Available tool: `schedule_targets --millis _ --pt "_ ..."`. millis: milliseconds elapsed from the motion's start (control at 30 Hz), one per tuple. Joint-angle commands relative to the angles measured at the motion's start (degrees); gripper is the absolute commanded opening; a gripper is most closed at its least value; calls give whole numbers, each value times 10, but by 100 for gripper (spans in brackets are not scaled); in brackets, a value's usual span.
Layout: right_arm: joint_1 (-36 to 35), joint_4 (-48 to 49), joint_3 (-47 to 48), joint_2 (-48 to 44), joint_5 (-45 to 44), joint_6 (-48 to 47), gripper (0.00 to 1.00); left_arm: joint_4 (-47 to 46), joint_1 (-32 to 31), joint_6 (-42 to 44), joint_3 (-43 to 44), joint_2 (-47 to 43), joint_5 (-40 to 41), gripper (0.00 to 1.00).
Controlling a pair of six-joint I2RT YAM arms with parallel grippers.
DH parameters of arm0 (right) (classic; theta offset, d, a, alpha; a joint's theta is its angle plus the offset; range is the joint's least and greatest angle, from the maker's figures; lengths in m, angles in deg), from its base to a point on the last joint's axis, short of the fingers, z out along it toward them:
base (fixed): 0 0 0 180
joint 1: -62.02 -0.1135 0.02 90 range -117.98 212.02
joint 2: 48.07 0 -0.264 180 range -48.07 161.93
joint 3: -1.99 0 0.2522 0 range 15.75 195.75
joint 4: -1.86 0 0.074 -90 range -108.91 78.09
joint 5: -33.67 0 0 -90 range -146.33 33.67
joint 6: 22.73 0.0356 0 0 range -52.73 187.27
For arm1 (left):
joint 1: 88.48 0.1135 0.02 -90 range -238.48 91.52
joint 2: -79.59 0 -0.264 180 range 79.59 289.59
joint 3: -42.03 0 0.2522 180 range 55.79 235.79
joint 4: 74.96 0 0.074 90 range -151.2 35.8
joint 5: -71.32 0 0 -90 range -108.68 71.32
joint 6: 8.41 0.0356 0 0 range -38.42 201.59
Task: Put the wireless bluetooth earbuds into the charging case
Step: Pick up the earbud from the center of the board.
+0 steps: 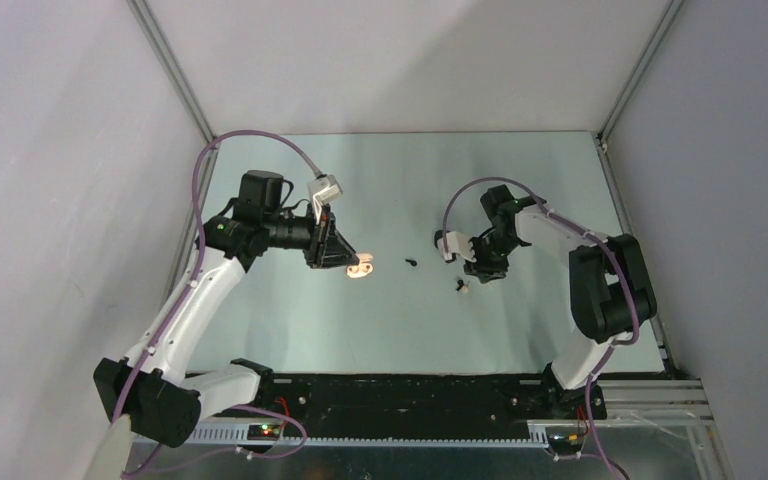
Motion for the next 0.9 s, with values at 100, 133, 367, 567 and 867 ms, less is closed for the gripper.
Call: schedule_targets --millis 100,133,367,567,867 --pt "-9 -29 16 18 -19 -29 40 -7 3 12 12 -9 1 0" --pt "-10 -31 16 20 -22 -30 39 -7 3 13 12 -9 1 0" --pt "-16 -23 16 29 -27 -23 36 -7 3 12 12 -8 3 0" --pt "-18 -10 17 36 -32 -19 35 -7 4 13 10 -8 3 0" --pt "-15 -9 17 42 -49 -35 35 -7 5 14 9 -7 3 0"
